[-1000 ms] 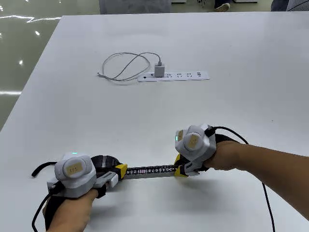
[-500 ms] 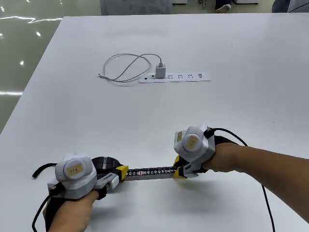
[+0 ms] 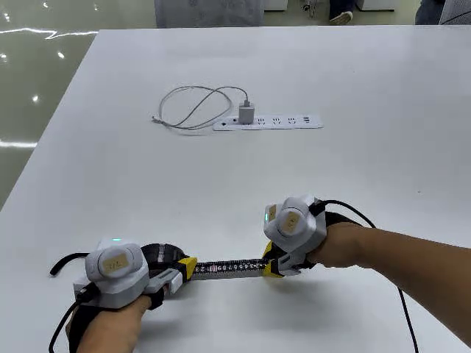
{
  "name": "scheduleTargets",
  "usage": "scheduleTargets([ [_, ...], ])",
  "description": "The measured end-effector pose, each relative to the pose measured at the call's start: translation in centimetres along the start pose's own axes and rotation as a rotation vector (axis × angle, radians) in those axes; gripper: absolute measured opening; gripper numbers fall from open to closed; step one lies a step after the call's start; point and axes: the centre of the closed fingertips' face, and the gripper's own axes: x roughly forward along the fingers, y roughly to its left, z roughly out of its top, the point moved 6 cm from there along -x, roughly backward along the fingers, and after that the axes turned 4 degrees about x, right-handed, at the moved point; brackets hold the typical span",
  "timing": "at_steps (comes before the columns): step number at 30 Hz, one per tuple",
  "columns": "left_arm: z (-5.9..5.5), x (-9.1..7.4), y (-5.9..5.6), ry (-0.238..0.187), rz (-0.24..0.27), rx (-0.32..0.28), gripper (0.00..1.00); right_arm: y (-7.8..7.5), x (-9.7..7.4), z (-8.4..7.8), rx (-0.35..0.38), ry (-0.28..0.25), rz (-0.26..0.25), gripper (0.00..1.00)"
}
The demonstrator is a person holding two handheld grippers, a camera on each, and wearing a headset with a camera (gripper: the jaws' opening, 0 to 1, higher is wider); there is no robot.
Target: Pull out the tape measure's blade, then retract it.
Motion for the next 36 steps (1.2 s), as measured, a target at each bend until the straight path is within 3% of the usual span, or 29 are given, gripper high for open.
scheduleTargets([
  [29, 0.0, 0.0, 0.0, 0.001, -0.003, 0.006, 0.62, 0.2, 0.5, 0.9, 0.025, -0.02, 0.016, 0.1],
  [36, 0.0, 0.0, 0.1, 0.002, -0.004, 0.004, 0.62, 0.2, 0.7, 1.3, 0.003, -0.016, 0.017, 0.1],
])
